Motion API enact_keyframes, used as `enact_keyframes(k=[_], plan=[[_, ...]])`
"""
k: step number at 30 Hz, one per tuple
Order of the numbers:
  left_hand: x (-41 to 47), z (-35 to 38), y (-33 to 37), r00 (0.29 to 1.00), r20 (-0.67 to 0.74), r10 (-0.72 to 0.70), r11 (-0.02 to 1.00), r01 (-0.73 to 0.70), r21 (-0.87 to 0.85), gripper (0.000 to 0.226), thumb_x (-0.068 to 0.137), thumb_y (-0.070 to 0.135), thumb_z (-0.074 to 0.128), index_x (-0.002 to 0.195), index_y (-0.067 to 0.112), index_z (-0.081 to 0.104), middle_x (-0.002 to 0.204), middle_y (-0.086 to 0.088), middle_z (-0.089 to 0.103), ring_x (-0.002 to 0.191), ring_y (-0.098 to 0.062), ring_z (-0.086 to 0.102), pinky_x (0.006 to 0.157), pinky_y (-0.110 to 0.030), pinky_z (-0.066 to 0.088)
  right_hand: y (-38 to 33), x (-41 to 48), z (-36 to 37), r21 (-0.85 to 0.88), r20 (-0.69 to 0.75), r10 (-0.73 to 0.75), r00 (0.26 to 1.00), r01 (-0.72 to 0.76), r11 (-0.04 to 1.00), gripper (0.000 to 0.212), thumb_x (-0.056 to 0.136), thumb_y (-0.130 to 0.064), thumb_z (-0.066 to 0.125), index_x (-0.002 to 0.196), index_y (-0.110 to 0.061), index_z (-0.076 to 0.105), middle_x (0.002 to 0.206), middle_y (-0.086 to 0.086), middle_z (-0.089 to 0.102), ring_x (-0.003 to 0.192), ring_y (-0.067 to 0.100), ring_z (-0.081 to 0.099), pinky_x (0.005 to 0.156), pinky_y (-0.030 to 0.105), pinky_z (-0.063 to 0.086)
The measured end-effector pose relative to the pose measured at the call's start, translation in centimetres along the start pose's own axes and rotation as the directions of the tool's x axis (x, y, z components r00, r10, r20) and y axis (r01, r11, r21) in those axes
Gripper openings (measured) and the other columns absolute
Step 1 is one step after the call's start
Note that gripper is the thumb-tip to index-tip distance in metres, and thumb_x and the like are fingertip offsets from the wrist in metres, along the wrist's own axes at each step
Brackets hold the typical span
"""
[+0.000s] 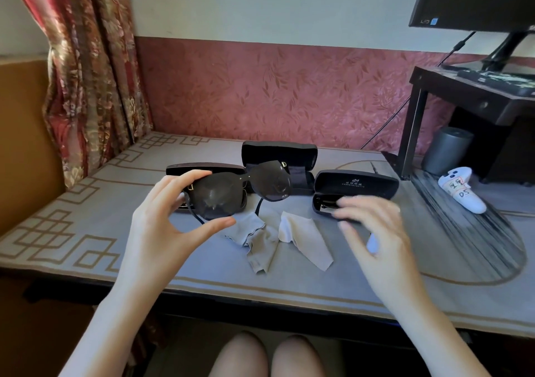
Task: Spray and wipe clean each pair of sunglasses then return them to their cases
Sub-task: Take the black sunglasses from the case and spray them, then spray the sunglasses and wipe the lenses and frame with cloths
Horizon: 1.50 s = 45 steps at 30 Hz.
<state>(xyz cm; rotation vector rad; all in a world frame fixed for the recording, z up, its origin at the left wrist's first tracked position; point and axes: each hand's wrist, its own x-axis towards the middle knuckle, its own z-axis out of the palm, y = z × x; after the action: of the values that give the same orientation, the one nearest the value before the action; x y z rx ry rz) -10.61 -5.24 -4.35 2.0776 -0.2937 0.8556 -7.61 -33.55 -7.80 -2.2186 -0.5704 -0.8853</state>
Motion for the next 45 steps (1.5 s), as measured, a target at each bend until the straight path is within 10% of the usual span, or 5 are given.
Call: enact_keyframes(k=[5,12,23,28,45], plan=[[-0.1,-0.5,0.1,1.000,-0.008,-0.009,1.000,0.009,-0.008,0.060,0.063,0.040,0.077,0.119,0.027,0.059,0.108,0.013,0.060,0.106,-0.002,0.056,0.095,-0.011,0.043,-2.3,0.5,4.6,0.096,0.498,0.109,0.861,-0.179,0.979,0.015,0.091,-0.016,0.066,0.101,-0.021,0.076,0.106,-0.011,0.072,0.110,0.011,0.058,0.097,0.016,0.038],[-0.1,-1.5,0.0,0.999,-0.027,-0.034,0.999,0.033,-0.007,0.063,0.062,0.038,0.078,0.121,0.020,0.061,0.110,0.008,0.062,0.108,-0.001,0.056,0.096,-0.016,0.046,-3.2,4.3,8.0,-0.040,0.559,0.183,0.808,-0.195,0.980,0.022,0.095,-0.018,0.059,0.112,-0.027,0.071,0.108,-0.010,0.066,0.107,0.012,0.052,0.090,0.030,0.040],[0.0,-2.7,0.0,0.997,-0.043,-0.067,0.998,0.067,-0.015,0.063,0.062,0.038,0.077,0.120,0.020,0.061,0.107,0.012,0.061,0.108,-0.001,0.056,0.096,-0.011,0.044,-3.5,4.1,9.3,-0.022,0.580,0.267,0.770,-0.313,0.949,0.026,0.092,-0.020,0.063,0.116,-0.030,0.065,0.099,-0.010,0.057,0.091,0.003,0.050,0.071,-0.006,0.031],[0.0,-2.8,0.1,0.996,-0.053,-0.070,0.997,0.069,-0.034,0.061,0.061,0.040,0.077,0.118,0.026,0.060,0.105,0.017,0.060,0.108,0.002,0.056,0.094,-0.007,0.042,-2.2,4.3,8.7,-0.017,0.604,0.352,0.715,-0.430,0.903,0.031,0.086,-0.017,0.068,0.111,-0.032,0.055,0.084,-0.010,0.062,0.084,0.009,0.057,0.088,0.034,0.050],[-0.1,-3.1,-0.3,0.998,-0.025,-0.055,0.998,0.054,-0.021,0.066,0.061,0.039,0.076,0.122,0.020,0.060,0.109,0.014,0.061,0.111,-0.002,0.056,0.097,-0.010,0.042,-2.0,6.2,11.1,-0.090,0.641,0.409,0.649,-0.466,0.880,0.013,0.085,-0.031,0.071,0.084,-0.018,0.070,0.080,-0.005,0.064,0.082,0.011,0.059,0.073,0.026,0.044]])
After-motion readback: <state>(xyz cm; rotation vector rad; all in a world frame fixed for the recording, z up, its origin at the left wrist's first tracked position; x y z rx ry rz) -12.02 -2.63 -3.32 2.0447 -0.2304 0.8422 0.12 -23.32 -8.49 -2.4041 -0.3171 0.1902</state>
